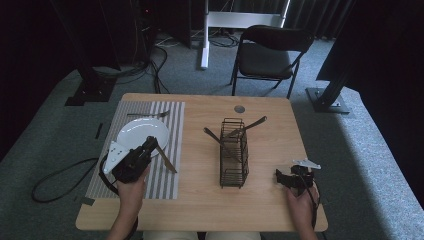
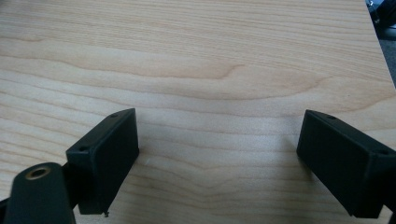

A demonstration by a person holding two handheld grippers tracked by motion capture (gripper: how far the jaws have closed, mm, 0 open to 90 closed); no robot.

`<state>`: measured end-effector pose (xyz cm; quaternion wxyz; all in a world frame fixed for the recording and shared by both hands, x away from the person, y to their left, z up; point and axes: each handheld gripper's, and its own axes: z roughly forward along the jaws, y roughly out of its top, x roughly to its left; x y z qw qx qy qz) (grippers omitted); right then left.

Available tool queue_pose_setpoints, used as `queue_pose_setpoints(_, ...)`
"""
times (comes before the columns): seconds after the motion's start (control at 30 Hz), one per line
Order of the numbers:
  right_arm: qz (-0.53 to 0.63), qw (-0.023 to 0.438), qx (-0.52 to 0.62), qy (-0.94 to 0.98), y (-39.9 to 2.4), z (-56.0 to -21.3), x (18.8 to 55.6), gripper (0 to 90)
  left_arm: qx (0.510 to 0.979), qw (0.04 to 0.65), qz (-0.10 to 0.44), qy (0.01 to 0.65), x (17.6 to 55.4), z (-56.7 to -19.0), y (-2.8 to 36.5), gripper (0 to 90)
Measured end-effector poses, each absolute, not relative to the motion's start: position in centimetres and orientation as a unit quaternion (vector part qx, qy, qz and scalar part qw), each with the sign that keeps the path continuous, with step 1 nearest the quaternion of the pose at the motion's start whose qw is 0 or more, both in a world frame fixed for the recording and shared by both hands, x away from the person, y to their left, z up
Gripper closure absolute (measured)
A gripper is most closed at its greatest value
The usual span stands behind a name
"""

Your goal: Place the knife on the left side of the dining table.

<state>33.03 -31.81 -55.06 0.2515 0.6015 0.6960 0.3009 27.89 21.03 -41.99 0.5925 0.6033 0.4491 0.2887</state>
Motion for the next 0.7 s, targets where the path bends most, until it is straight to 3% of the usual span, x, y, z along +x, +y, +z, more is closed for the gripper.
queue_pose_setpoints(0.33,0.301,0.251,0.602,0.696,-31.8,-55.1,33.0,11.8,0.573,0.606,0.266,0.484,27.6,-44.0,23.5,83.1)
queue_pose_setpoints(0.7,0.301,0.252,0.601,0.696,-31.8,-55.1,33.0,11.8,0.528,0.59,0.288,0.539,26.6,-46.1,27.1,75.2)
